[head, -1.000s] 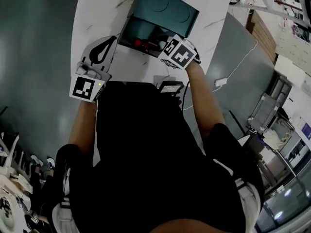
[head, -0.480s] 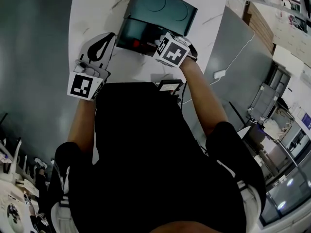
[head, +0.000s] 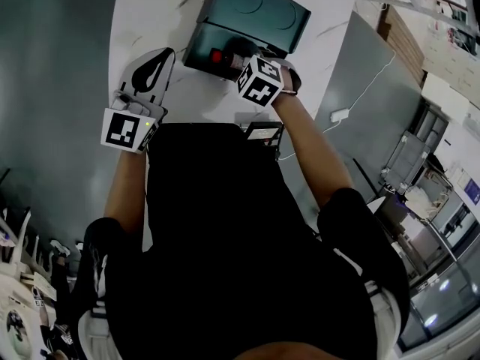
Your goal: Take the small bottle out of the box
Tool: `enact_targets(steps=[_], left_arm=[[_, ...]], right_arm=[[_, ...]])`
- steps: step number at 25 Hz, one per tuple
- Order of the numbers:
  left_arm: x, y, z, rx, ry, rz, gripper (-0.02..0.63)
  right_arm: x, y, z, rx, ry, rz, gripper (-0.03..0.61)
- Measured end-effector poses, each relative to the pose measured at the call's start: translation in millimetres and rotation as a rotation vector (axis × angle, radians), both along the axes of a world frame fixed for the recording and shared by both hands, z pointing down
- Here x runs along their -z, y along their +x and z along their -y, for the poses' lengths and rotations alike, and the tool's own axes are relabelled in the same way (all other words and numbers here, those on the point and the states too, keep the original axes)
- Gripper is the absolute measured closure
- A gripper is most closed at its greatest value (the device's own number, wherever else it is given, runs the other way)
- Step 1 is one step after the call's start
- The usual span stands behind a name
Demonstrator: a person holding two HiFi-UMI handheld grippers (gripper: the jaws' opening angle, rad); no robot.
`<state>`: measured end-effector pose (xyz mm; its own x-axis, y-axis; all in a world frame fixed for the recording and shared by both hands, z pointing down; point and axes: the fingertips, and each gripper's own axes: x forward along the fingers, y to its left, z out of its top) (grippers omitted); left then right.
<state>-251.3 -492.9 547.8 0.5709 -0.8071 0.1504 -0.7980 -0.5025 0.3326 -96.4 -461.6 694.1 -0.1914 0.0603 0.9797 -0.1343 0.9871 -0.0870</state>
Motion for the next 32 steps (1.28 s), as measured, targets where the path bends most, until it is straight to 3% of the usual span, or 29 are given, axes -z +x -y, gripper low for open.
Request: enact_targets(steps=[4,9,13,17,26,32], left_arm=[[6,-2,-6,0.014,0.034,0.023,0.598],[28,-1,-4,0.016,0.076,0.046,0.598],[55,5,-5,0.026,0.125,0.089,0.598],[93,27,-10,0.021,0.194,0.139,0.598],[181,103,-48,-0.007,0.304,0.168,0.598],[213,138,-92,-0.001,0.333,0.185,0.598]], right_arm=[[9,1,4,-0.009,0.050,0.059,0.342],[57,-5,23,-0.091,0.162,0.225,0.342],[129,-11,34,-0.160,0.271,0.428,0.342],[218,-1,40,-0.277,0.351,0.705,0.342],[380,105,-3,-0.426,0.529,1.238,0.342],[420,181,-63,-0.506,0.637,1.447,0.342]])
